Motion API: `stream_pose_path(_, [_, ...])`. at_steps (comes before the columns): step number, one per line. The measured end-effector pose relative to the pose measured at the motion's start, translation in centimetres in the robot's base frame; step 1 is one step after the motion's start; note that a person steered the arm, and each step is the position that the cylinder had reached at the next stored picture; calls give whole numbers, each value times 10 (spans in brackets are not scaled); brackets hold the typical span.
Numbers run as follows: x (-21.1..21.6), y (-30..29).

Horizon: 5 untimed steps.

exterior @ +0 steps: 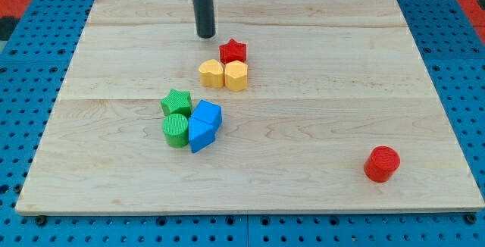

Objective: Place the red star right to the yellow hexagon

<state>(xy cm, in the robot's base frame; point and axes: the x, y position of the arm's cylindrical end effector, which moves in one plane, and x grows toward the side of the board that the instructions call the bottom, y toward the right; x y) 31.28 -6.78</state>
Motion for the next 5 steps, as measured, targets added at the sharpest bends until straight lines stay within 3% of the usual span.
stream_pose_path(2, [28, 139])
stream_pose_path(3, [-33, 98])
stream_pose_path(5, [13, 38])
